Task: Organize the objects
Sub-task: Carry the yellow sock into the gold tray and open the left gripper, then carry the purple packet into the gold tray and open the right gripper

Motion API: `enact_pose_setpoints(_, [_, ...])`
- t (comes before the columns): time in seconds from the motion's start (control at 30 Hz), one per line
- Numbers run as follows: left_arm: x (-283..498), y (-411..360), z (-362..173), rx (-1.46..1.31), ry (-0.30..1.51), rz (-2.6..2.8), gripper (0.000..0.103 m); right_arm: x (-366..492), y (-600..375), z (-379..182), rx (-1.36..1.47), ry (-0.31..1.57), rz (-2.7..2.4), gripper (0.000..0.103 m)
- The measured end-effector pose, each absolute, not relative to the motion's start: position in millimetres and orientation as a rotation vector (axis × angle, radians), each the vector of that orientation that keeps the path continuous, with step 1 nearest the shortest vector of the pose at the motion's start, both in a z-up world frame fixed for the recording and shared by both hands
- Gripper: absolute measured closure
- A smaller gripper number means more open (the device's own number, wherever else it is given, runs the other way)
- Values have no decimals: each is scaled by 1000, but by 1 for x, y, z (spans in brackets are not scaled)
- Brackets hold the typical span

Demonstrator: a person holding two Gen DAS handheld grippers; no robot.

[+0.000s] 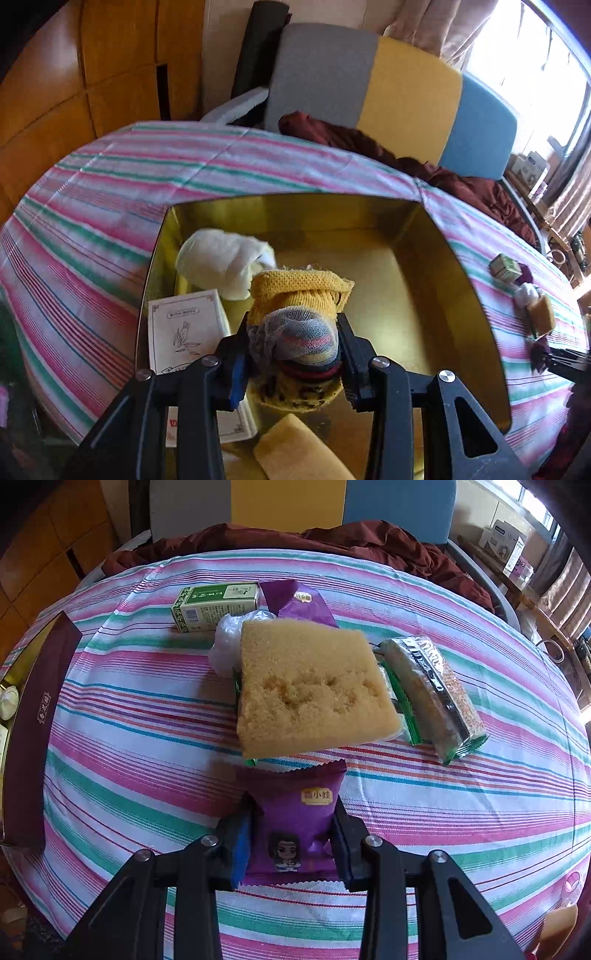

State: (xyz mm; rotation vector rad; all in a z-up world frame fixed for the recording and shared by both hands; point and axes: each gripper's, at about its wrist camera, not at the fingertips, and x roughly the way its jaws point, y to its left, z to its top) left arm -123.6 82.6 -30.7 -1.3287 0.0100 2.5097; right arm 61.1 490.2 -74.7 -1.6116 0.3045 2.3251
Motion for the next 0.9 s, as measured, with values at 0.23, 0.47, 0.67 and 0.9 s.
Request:
enact_pose_setpoints(0.23, [-130,87,-45,-1333,76,2526,60,63,486,-74,-1611,255,2325,66])
enact_pose_setpoints(0.47, [-131,96,-53,-1335,154,2531,59,62,484,-74,-1604,219,2325,65])
enact_pose_setpoints(0.67, [-127,93,-47,-1309,134,2544,51,61,485,-74,-1604,208,2329,65])
enact_pose_setpoints(0.9, [-108,84,-20,-1204,77,2637,38,56,486,-77,-1596,188,2329,65])
